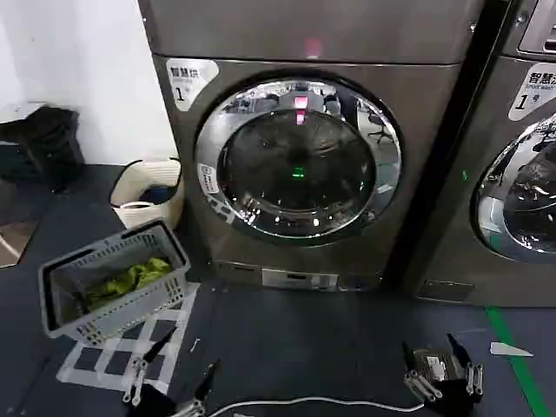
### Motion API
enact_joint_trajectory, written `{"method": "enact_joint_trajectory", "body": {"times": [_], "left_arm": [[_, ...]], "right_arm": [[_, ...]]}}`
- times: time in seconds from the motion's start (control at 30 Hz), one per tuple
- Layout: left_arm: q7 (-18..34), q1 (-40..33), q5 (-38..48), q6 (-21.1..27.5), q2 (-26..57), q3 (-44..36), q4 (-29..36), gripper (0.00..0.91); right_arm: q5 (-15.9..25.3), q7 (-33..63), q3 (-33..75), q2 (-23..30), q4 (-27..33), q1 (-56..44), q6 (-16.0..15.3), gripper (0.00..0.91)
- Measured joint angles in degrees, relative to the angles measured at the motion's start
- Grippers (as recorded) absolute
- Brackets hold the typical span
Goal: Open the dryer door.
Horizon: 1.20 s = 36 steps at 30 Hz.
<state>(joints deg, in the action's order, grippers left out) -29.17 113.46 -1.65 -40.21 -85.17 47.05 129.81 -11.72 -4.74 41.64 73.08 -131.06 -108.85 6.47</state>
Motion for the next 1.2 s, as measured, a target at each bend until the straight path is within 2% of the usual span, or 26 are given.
{"method": "enact_joint_trajectory", "body": {"times": [0.23, 0.5, 0.73, 0.93, 1.2], "left_arm": [[-0.03, 0.12, -0.11, 0.01, -0.12, -0.13, 0.21, 0.907], [-0.09, 0.01, -0.16, 0.04, -0.55, -0.33, 0.3, 0.907], [-0.1, 0.3, -0.34, 0.02, -0.86, -0.35, 0.37, 0.907], [-0.13, 0.25, -0.76, 0.08, -0.87, -0.34, -0.03, 0.907], [-0.16, 0.33, -0.99, 0.26, -0.97, -0.45, 0.06, 0.907]], "right_arm": [[-0.25, -1.13, -3.09, -5.04, 2.7, 8.09, -3.07, 0.907], [-3.5, -1.22, -7.66, -11.71, 6.97, 20.48, -6.32, 0.907], [-4.86, -1.43, -14.49, -16.71, 11.44, 32.41, -6.82, 0.907], [-5.81, -1.43, -22.04, -19.05, 14.77, 42.29, -7.07, 0.907], [-6.99, -1.06, -32.4, -18.84, 19.47, 55.99, -7.81, 0.907]]}}
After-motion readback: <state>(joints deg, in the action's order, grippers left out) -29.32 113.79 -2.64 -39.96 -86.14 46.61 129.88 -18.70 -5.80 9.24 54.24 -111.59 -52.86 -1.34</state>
